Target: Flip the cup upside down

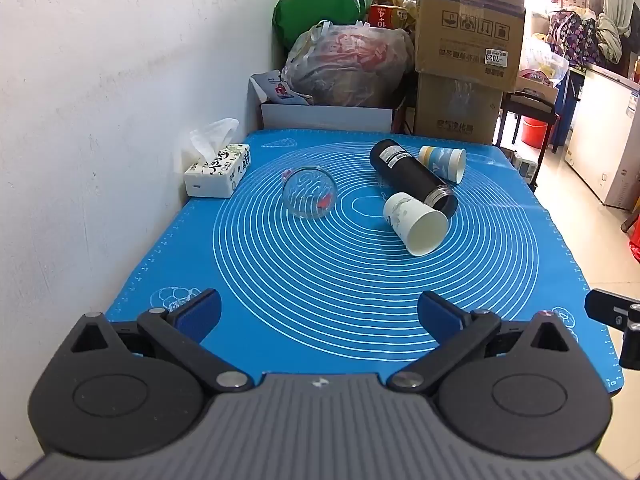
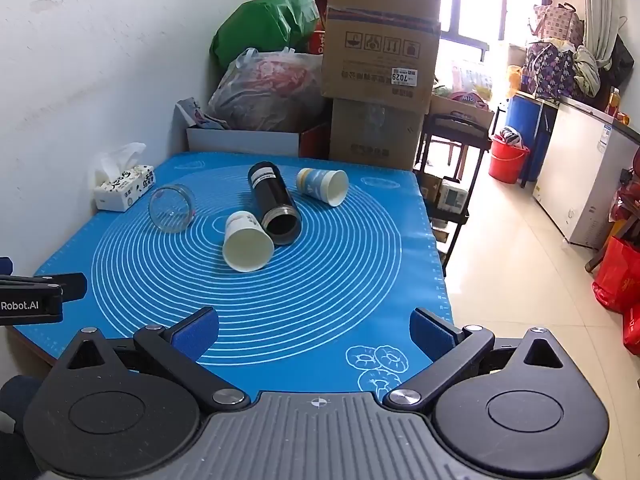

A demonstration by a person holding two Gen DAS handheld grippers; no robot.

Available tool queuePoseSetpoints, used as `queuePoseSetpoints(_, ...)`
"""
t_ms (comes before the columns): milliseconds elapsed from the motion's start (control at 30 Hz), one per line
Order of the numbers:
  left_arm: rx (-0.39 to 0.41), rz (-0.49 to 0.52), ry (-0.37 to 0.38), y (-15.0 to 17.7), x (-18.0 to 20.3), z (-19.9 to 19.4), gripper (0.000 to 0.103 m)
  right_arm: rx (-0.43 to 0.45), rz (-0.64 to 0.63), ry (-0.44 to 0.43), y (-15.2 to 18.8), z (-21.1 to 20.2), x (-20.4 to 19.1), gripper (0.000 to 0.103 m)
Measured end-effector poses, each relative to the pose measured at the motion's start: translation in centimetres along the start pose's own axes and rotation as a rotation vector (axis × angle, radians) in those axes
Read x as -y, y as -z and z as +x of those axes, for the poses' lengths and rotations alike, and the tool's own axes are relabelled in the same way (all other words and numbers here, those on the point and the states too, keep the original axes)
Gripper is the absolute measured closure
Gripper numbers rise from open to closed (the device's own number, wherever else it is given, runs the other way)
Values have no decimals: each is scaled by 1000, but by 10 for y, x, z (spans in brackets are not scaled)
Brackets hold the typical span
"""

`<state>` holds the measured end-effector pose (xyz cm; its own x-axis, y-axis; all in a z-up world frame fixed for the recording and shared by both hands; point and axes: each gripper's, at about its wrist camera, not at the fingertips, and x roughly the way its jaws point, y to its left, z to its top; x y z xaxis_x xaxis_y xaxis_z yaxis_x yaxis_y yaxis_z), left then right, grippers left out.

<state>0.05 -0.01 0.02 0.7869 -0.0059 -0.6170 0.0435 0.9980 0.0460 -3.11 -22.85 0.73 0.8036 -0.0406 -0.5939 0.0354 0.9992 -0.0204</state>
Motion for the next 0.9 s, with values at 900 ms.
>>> queuePoseSetpoints(900,9,-3,-3,1,0,3,0,-10,-6,1,3,5,1,0)
